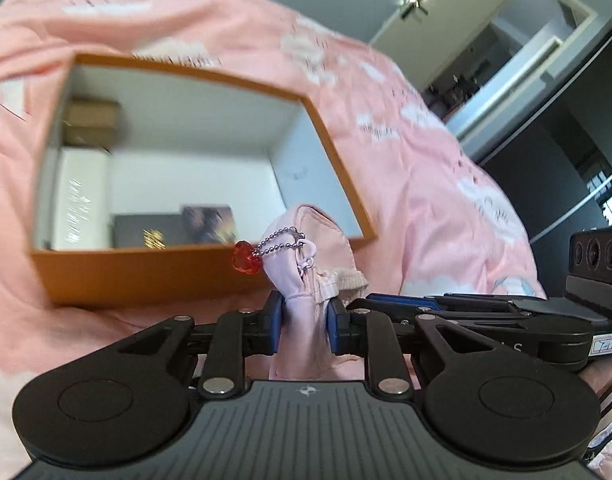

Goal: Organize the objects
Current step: 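Grasp the pink backpack with the left tool while the right tool grasps the pink wallet, then carry the pink backpack into the box with the left tool while the right tool carries the wallet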

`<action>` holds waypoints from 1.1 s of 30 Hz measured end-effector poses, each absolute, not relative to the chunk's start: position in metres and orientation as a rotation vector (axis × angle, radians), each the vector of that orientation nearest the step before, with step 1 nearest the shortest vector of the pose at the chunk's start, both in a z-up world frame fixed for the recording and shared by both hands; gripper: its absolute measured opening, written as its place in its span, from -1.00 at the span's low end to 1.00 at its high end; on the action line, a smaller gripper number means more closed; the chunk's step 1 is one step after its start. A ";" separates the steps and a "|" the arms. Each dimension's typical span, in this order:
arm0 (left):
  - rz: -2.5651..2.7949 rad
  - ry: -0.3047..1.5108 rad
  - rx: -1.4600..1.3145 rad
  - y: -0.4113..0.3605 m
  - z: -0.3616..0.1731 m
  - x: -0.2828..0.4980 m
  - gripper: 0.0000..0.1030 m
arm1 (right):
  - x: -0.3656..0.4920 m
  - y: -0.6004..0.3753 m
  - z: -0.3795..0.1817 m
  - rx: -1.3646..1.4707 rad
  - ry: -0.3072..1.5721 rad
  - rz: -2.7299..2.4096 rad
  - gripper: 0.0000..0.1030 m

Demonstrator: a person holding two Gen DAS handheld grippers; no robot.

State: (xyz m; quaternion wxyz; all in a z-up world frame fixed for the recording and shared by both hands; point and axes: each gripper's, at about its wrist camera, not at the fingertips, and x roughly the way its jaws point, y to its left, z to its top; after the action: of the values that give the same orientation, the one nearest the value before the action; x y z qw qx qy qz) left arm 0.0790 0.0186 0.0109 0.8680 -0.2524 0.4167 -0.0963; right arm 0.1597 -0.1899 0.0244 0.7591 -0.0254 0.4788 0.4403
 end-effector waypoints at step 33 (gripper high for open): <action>0.022 0.856 -0.489 0.096 0.013 0.005 -0.52 | 0.076 -0.079 -0.050 -0.438 1.352 1.083 -0.49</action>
State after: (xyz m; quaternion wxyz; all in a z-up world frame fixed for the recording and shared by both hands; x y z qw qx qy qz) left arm 0.0048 0.0963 0.0131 0.8809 -0.2349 0.4108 0.0106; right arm 0.0760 -0.0786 -0.0497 0.6268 -0.1910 0.5897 0.4722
